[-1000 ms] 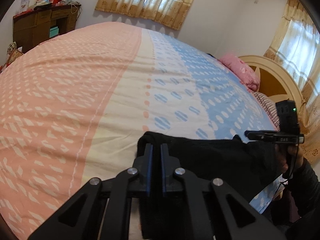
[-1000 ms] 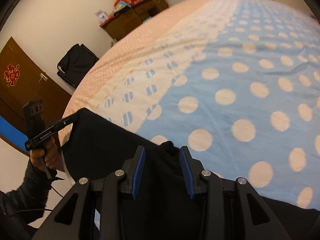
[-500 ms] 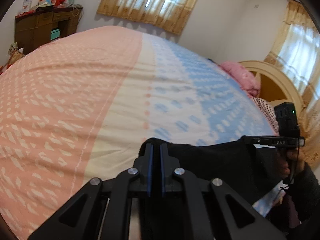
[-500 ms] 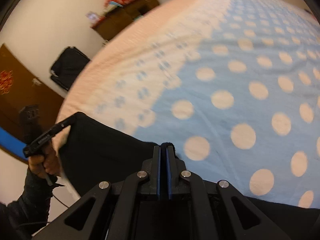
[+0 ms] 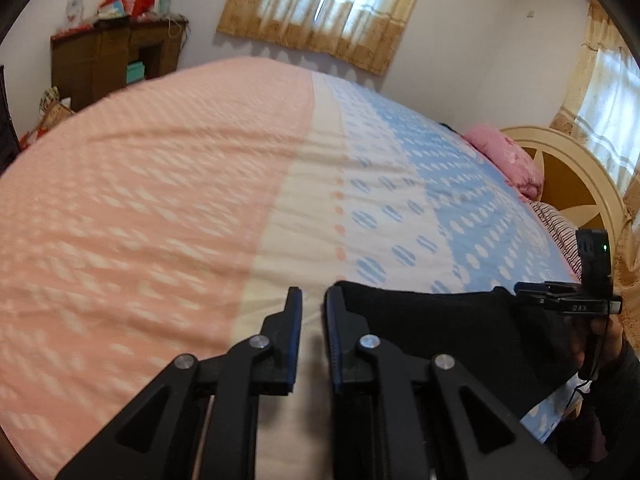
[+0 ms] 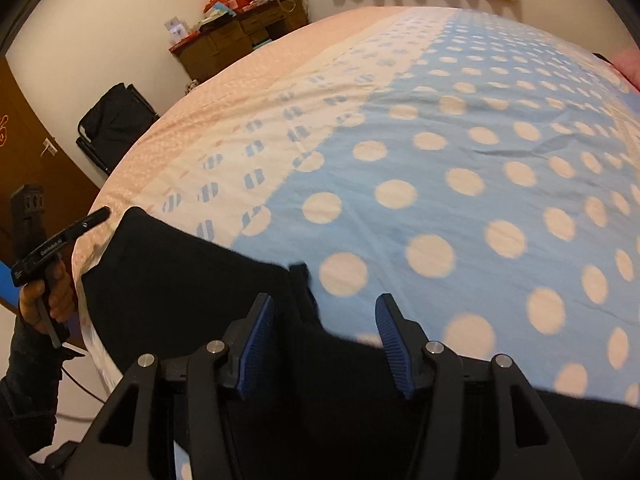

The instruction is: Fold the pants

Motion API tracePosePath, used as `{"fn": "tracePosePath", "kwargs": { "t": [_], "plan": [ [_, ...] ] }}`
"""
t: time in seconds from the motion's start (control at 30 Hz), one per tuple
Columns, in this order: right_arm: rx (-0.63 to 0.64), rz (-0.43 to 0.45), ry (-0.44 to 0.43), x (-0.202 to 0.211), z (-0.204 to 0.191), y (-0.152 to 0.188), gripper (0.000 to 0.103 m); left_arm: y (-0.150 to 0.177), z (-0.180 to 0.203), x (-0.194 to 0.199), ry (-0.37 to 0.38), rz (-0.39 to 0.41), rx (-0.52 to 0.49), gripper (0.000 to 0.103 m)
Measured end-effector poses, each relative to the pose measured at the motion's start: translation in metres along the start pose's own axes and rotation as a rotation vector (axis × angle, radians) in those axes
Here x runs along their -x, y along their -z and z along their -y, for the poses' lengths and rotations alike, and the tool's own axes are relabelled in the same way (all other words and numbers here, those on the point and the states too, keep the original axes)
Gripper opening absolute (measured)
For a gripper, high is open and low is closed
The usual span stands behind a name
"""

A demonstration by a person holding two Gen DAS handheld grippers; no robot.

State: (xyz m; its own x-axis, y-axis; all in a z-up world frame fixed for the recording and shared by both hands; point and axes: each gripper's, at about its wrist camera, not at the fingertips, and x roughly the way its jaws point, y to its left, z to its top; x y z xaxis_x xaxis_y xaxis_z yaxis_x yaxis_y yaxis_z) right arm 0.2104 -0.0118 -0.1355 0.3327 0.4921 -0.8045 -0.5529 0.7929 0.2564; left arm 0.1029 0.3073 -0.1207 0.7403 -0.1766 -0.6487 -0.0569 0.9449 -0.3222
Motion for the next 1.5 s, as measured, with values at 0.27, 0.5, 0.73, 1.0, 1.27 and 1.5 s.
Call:
{"fn": "tracePosePath", "kwargs": {
  "t": [0.27,0.5,0.73,1.0,1.27,1.5],
  "plan": [
    [-0.086,0.100,0.088,0.073,0.042,0.047,0.055,0.003,0.051,0.022,-0.011,0.045,-0.139,0.045],
    [-0.275,0.235,0.240,0.172,0.109,0.113,0.055,0.024,0.165,-0.002,0.177,-0.025,-0.395,0.045],
    [-0.633,0.361,0.375,0.261,0.200,0.205,0.055,0.061,0.263,-0.036,0.362,-0.162,-0.602,0.045],
    [-0.817,0.442,0.418,0.298,0.244,0.261,0.055,0.104,0.338,-0.058,0.487,-0.298,-0.763,0.042],
    [-0.893,0.509,0.424,0.309,0.270,0.280,0.055,0.126,0.366,-0.070,0.486,-0.345,-0.850,0.036],
    [-0.928,0.541,0.439,0.313,0.290,0.282,0.055,0.128,0.368,-0.083,0.452,-0.371,-0.858,0.026]
  ]
}}
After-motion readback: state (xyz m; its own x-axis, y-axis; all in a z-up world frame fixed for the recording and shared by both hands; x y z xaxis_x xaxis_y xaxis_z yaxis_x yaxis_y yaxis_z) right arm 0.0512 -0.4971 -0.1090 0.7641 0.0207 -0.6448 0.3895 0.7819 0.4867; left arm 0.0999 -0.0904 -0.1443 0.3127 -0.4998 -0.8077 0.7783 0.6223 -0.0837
